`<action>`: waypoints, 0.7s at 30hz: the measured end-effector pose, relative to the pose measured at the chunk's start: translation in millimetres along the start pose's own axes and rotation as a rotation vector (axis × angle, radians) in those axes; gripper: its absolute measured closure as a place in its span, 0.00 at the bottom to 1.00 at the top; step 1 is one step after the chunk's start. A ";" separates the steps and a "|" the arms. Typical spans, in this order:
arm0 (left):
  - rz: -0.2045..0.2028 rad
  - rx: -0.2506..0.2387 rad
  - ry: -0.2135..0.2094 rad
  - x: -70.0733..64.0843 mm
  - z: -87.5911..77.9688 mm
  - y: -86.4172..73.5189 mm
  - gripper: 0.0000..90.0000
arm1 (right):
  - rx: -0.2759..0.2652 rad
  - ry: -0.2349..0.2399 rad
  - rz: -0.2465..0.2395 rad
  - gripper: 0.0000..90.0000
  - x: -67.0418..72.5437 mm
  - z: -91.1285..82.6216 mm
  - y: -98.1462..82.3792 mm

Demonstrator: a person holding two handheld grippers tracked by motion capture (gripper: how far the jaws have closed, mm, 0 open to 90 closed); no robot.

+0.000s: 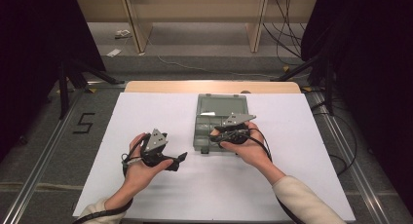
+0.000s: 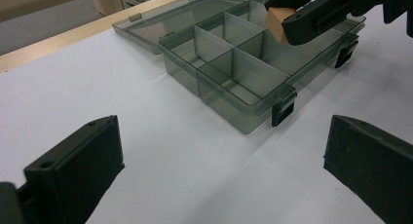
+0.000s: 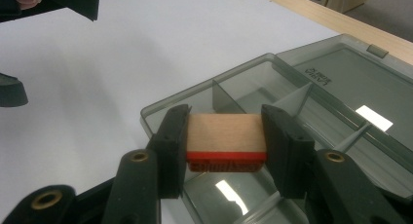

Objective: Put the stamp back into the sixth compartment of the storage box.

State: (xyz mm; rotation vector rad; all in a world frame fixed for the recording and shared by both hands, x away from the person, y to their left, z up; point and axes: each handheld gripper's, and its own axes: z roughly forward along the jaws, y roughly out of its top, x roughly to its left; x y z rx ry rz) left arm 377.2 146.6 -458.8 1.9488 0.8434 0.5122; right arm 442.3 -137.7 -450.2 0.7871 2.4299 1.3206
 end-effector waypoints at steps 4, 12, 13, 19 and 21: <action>-0.001 0.000 0.000 0.1 -0.1 -0.1 0.00 | 0.005 -0.002 -0.001 0.62 -0.5 1.2 0.2; 0.000 0.001 -0.001 0.0 0.1 -0.1 0.00 | 0.011 -0.006 -0.003 0.62 -1.6 4.0 -1.0; 0.000 0.001 -0.001 0.0 0.1 -0.1 0.00 | 0.013 -0.006 -0.002 0.62 -1.7 4.3 -1.2; 0.000 0.001 -0.001 -0.1 0.1 -0.1 0.00 | 0.019 -0.013 0.000 0.62 -3.5 5.7 -3.0; 0.001 0.001 -0.001 -0.2 0.2 -0.2 0.00 | 0.023 -0.014 -0.001 0.62 -3.9 6.0 -3.6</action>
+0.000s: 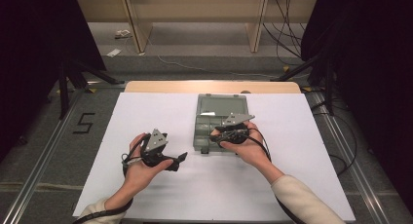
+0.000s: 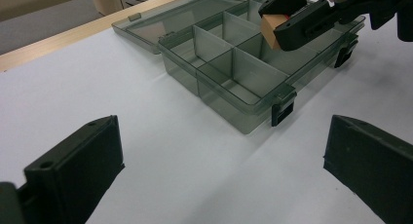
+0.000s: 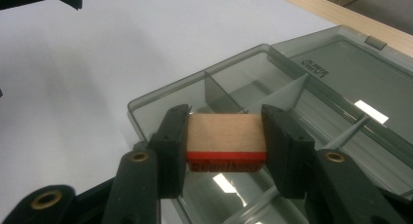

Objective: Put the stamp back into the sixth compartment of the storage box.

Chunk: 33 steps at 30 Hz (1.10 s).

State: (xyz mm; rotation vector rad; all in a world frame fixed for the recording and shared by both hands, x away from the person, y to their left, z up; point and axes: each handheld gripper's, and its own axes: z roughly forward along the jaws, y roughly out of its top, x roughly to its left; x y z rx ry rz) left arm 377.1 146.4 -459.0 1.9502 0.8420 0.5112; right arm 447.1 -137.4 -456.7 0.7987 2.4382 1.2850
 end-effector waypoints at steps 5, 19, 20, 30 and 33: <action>0.000 0.000 0.000 0.0 0.1 0.0 0.00 | 0.006 0.002 -0.002 0.62 0.6 2.1 -1.6; 0.000 0.000 -0.002 -0.3 0.2 -0.1 0.00 | 0.019 0.000 -0.007 0.62 0.7 4.0 -3.6; 0.000 0.000 -0.002 -0.3 0.2 -0.1 0.00 | 0.020 -0.002 -0.008 0.62 0.5 3.8 -3.5; 0.000 0.000 -0.002 -0.1 0.2 -0.1 0.00 | 0.030 -0.003 -0.019 0.62 0.1 5.0 -4.7; 0.000 0.000 -0.002 -0.1 0.2 -0.1 0.00 | 0.030 -0.004 -0.019 0.61 -0.5 4.9 -4.8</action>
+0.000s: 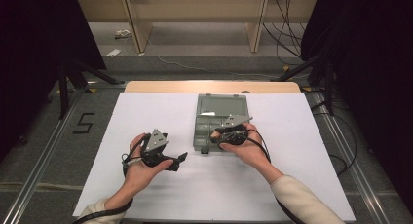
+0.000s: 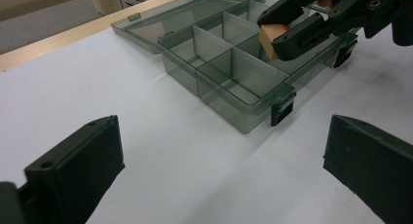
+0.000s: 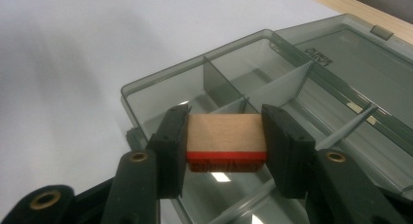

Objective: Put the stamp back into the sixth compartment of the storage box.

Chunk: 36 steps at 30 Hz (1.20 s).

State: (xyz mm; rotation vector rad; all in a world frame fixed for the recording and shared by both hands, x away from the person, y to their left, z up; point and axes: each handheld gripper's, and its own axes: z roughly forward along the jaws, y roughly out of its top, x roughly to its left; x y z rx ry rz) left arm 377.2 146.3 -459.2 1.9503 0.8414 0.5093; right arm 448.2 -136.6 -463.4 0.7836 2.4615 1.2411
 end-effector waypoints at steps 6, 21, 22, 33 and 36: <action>0.000 0.001 -0.001 0.0 0.2 -0.1 0.00 | -0.018 0.003 0.013 0.54 -0.7 -0.4 0.6; 0.005 -0.001 0.003 0.2 -0.3 -1.0 0.00 | -0.077 -0.050 0.062 0.40 -13.0 -12.1 3.8; 0.009 -0.001 0.006 0.2 -0.4 -1.1 0.00 | -0.080 -0.052 0.069 0.39 -13.8 -13.4 4.3; 0.027 0.003 0.008 -0.1 0.8 -2.2 0.00 | -0.105 -0.093 0.096 0.32 -25.4 -23.0 5.3; 0.029 0.000 0.006 -0.7 0.6 -2.0 0.00 | -0.110 -0.104 0.101 0.32 -28.1 -25.4 5.2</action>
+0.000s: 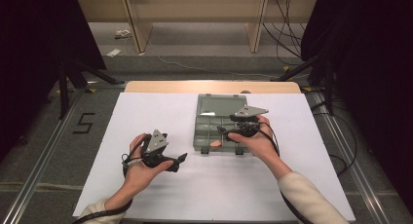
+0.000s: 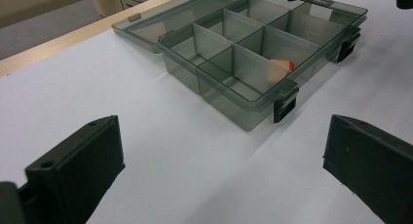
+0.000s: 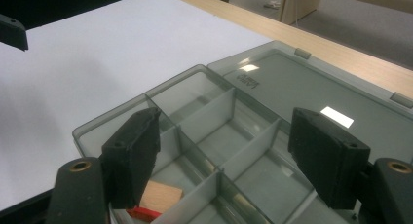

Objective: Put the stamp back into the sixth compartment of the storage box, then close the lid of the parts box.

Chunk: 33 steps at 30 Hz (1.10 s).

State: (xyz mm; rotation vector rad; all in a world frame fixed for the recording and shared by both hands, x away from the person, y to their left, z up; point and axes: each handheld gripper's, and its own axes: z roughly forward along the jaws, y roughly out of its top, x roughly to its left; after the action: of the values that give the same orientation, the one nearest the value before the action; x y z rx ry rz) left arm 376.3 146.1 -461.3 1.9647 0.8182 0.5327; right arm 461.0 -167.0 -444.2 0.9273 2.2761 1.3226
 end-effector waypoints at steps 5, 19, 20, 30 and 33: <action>-0.003 0.001 0.001 0.5 -0.3 -0.6 0.00 | -0.008 -0.014 0.009 0.32 -4.6 -2.6 0.4; -0.030 -0.006 -0.004 2.4 0.8 1.3 0.00 | -0.034 -0.042 0.023 0.32 -13.7 -10.5 3.0; -0.032 -0.006 -0.003 2.6 1.1 1.4 0.00 | -0.038 -0.044 0.024 0.32 -15.1 -11.5 3.1; -0.035 0.000 0.002 3.0 3.8 1.8 0.01 | -0.059 -0.076 0.065 0.33 -34.3 -20.2 0.8; -0.035 -0.003 0.003 3.2 3.9 2.2 0.01 | -0.061 -0.086 0.072 0.34 -37.7 -22.7 0.4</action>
State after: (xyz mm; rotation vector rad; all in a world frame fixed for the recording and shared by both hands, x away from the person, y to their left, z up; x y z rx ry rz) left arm 381.8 145.4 -461.2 1.9433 0.8520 0.5160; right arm 475.2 -207.2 -433.4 1.0333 2.1450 1.3471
